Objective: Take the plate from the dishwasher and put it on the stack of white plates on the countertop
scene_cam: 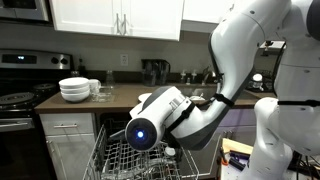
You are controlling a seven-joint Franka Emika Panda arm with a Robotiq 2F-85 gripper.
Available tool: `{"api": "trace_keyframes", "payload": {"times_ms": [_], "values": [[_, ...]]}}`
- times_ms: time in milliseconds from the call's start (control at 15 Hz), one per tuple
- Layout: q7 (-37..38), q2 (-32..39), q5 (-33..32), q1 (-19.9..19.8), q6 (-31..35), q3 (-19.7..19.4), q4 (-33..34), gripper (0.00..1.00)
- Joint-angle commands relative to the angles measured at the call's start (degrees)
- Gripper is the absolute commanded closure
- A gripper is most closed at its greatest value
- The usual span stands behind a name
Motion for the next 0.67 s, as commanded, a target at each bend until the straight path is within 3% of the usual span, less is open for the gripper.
{"api": "trace_keyframes", "payload": {"times_ms": [0, 600], "values": [[1.06, 0.21, -0.79, 0.68, -2.40, 0.03, 0.28, 0.99], [2.96, -1.39, -2.82, 2.26, -11.72, 0.77, -0.09, 0.99]]}}
